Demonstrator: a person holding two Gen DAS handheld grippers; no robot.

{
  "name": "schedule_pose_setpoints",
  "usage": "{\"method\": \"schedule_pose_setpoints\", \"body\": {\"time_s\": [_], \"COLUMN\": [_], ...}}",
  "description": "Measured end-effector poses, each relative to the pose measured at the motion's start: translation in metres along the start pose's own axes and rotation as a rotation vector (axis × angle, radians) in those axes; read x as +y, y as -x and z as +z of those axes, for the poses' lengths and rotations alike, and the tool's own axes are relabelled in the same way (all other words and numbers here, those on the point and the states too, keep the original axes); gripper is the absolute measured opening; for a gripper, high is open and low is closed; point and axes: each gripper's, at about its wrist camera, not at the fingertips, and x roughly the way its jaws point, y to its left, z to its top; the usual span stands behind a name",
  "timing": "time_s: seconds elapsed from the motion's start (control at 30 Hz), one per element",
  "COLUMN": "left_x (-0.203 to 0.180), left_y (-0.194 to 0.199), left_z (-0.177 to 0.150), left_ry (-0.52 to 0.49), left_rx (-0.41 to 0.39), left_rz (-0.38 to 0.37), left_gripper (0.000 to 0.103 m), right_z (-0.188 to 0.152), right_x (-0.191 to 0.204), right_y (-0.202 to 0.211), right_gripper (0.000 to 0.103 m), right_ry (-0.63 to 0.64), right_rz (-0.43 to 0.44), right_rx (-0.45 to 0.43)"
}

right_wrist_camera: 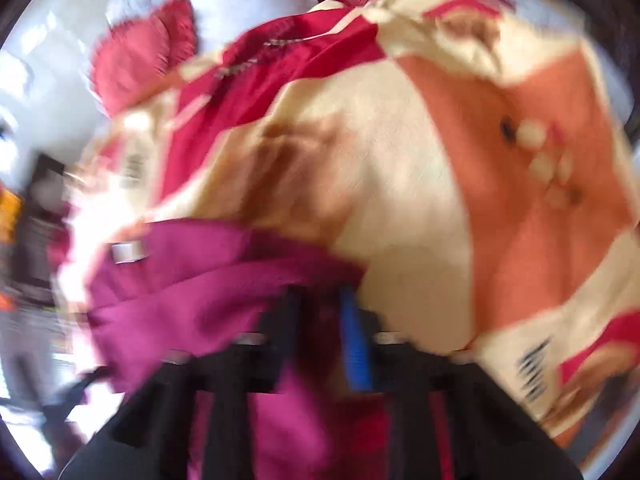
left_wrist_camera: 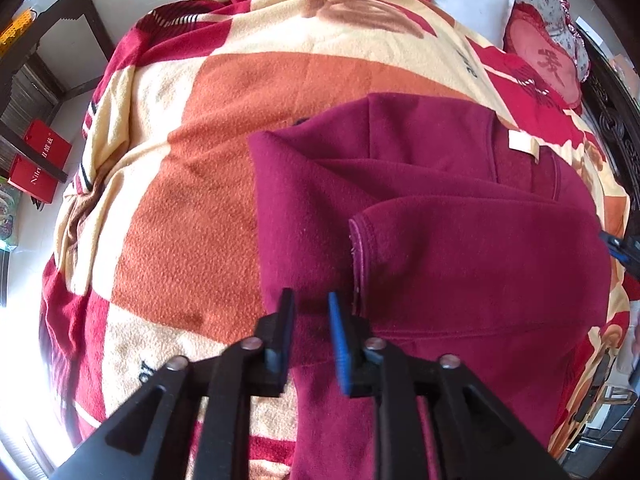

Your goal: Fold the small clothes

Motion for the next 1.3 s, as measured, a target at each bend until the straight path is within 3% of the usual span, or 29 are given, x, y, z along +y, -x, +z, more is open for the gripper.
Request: {"method": "schedule_pose_setpoints", "body": {"time_s": [0.13, 0.2, 0.33, 0.43, 0.5, 0.53, 0.63, 0.9, 1.03, 1.17, 1.3], "left_x": [0.010, 0.017, 0.028, 0.037, 0.040, 0.041, 0.044, 0.057, 0.065, 0.069, 0.072], "left_y": [0.012, 0.017, 0.021, 0.022, 0.023, 0.023, 0.025, 0.032, 0.036, 0.043, 0.053], "left_z": [-0.011, -0.018, -0.030, -0.037, -0.041, -0.041, -0.044, -0.054, -0.059, -0.064, -0.073], "left_ry": [0.021, 0.022, 0.019, 0.031, 0.031, 0.029, 0.019, -0.026, -0.043, -0.068, -0.031], "left_rx": [-0.015, -0.017, -0.001, 0.011, 0.012, 0.012, 0.012, 0.009, 0.018, 0.044, 0.038], "left_rz": [-0.005, 0.000, 0.010, 0.010, 0.011, 0.012, 0.011, -0.027, -0.061, -0.071, -0.079], "left_gripper": [0.048, 0.054, 0.054, 0.054, 0.054, 0.054, 0.054, 0.055, 0.057, 0.060, 0.076], "right_z": [0.004, -0.007, -0.042, -0.065, -0.075, -0.080, -0.083, -0.094, -0.122, -0.147, -0.167], "right_x": [-0.013, -0.015, -0.020, -0.013, -0.008, -0.005, -0.001, -0.006, -0.010, -0.001, 0.007], "right_y": [-0.003, 0.011, 0.030, 0.026, 0.014, 0.007, -0.006, 0.016, 0.039, 0.058, 0.073], "right_gripper": [0.000, 0.002, 0.020, 0.028, 0.028, 0.023, 0.018, 0.021, 0.021, 0.022, 0.022], "right_ry": [-0.080, -0.085, -0.080, -0.066, -0.047, -0.029, -0.023, -0.198, -0.268, -0.261, -0.219], "right_rz": [0.033, 0.057, 0.142, 0.154, 0.122, 0.099, 0.014, 0.068, 0.114, 0.091, 0.092], "right_rx": [0.010, -0.002, 0.045, 0.087, 0.121, 0.138, 0.123, 0.098, 0.100, 0.107, 0.125]}}
